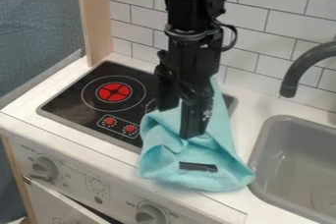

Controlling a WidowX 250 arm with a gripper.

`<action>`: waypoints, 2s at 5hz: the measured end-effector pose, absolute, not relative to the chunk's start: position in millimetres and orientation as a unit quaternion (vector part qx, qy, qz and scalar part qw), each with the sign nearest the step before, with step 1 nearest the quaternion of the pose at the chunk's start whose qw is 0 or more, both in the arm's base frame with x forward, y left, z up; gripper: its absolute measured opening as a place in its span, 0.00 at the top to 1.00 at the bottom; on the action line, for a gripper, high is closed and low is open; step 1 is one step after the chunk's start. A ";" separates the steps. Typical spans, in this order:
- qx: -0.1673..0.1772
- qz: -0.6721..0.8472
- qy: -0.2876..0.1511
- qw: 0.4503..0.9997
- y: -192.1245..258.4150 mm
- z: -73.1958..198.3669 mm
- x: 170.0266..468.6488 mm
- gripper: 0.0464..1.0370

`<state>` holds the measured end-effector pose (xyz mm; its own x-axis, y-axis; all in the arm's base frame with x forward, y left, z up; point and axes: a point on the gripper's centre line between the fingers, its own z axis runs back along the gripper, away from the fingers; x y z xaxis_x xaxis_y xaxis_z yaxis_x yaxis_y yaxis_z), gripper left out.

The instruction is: Unfold the cloth from left to top right

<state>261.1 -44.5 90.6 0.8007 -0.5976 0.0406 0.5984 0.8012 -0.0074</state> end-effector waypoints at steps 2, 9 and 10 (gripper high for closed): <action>-0.015 -0.271 0.008 0.962 -46.8 86.7 266.0 0.04; -0.045 -0.062 -0.030 0.997 -7.7 50.8 366.3 0.04; -0.057 -0.043 -0.016 0.997 -10.3 40.7 372.6 0.04</action>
<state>372.6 -10.3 40.7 0.9959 -0.0829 0.0373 0.0866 0.9899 -0.1121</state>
